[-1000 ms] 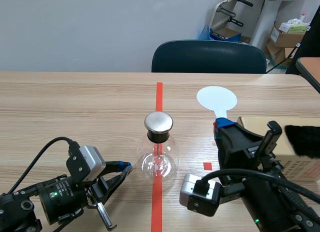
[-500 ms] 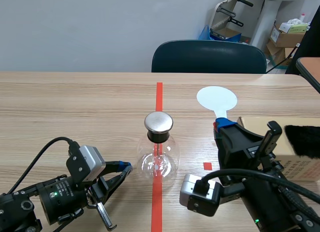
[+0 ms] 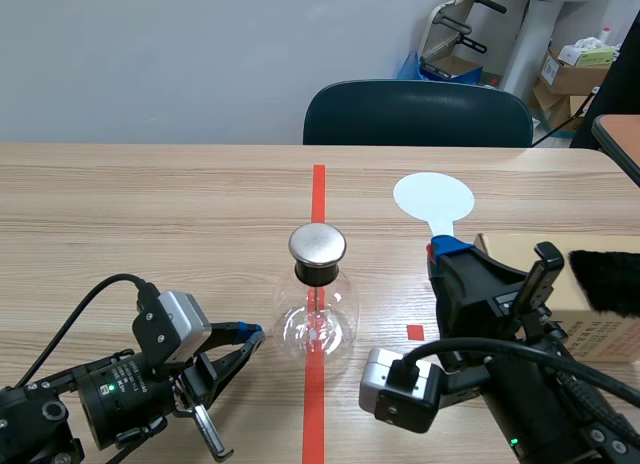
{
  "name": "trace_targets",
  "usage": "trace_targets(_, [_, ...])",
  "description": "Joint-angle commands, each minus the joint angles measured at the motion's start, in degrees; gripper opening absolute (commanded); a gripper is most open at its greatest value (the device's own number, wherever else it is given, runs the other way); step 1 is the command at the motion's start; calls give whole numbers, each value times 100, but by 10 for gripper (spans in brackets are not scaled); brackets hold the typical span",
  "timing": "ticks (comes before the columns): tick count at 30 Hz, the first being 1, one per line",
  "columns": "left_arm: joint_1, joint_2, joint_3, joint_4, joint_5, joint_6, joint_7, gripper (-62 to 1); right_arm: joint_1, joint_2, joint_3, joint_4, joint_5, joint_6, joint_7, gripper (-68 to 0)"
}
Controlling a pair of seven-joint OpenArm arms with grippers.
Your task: Do the electroscope experiment
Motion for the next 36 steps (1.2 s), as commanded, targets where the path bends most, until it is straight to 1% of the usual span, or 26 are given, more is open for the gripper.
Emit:
trace_targets(1, [-28,13,-48,72,-24,-11,-107,-568,37,33,39,79,22,-66,-20,-665])
trace_targets(17, [-28,13,-48,72,-24,-11,-48,-568,37,33,39,79,22,-59,-20,-665])
trace_targets(19, [-28,13,-48,72,-24,-11,-48,-568,37,33,39,79,22,28,-22,-665])
trace_targets(23, [-28,13,-48,72,-22,-11,-42,-569,37,33,39,79,22,354,-22,-665])
trace_targets(36, [-28,13,-48,72,-22,-11,105,-568,39,46,92,79,22,367,-61,-665])
